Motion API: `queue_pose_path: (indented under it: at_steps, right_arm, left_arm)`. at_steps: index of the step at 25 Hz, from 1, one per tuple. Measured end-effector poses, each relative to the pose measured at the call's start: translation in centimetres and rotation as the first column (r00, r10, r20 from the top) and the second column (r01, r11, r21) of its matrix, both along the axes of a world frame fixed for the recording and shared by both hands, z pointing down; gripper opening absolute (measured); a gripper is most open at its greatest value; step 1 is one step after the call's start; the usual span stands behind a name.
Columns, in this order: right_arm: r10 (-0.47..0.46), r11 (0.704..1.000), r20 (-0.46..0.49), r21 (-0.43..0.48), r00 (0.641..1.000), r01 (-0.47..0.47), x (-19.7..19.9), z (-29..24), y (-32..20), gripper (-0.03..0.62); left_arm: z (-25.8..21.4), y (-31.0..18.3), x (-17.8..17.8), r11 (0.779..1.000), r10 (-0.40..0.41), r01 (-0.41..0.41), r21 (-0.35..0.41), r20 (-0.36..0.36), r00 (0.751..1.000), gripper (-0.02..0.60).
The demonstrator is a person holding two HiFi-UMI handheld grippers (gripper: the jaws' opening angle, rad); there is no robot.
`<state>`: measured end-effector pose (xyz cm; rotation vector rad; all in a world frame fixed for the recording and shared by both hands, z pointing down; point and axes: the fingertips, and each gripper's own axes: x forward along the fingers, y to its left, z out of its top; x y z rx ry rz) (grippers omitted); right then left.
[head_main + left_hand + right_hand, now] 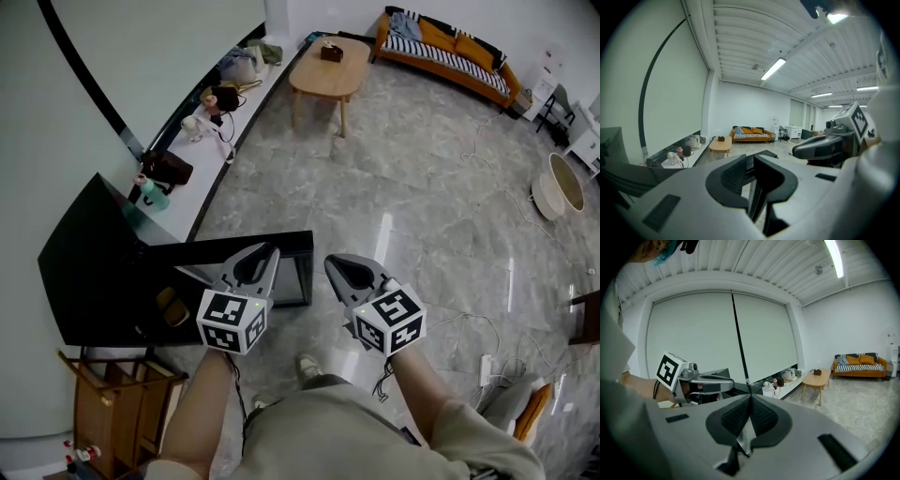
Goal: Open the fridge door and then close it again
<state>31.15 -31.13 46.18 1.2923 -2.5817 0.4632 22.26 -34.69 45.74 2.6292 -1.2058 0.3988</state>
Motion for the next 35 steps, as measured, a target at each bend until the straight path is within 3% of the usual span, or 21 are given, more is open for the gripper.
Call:
queue_pose_path:
  at_steps: [11, 17, 20, 23, 35]
  right_arm:
    - [-0.013, 1.000, 0.001, -0.015, 1.000, 0.013, 0.5, 0.4, -0.4, -0.003]
    - [-0.098, 0.995, 0.090, -0.013, 0.991, 0.100, -0.7, -0.5, -0.3, 0.000]
    - [-0.148, 0.989, 0.080, 0.040, 0.986, 0.145, -1.3, -2.1, -0.6, 0.150]
    - [-0.195, 0.978, 0.045, 0.085, 0.980, 0.191, -1.6, -3.2, -1.2, 0.221]
    - [-0.355, 0.930, 0.029, 0.115, 0.935, 0.349, -2.6, -3.5, -4.6, 0.287]
  left_arm:
    - [-0.1, -1.8, 0.4, 1.000, -0.005, 0.005, 0.003, -0.012, 1.000, 0.049]
    - [-0.7, -1.1, -0.4, 0.999, -0.031, 0.032, 0.008, -0.076, 0.997, 0.049]
    - [-2.5, -0.4, -0.8, 0.999, -0.021, 0.026, 0.043, -0.108, 0.994, 0.049]
    - [-4.1, 0.1, -1.4, 0.997, -0.016, 0.024, 0.072, -0.114, 0.993, 0.044]
    - [-6.7, 1.2, -3.8, 0.991, -0.047, 0.057, 0.120, -0.080, 0.996, 0.008]
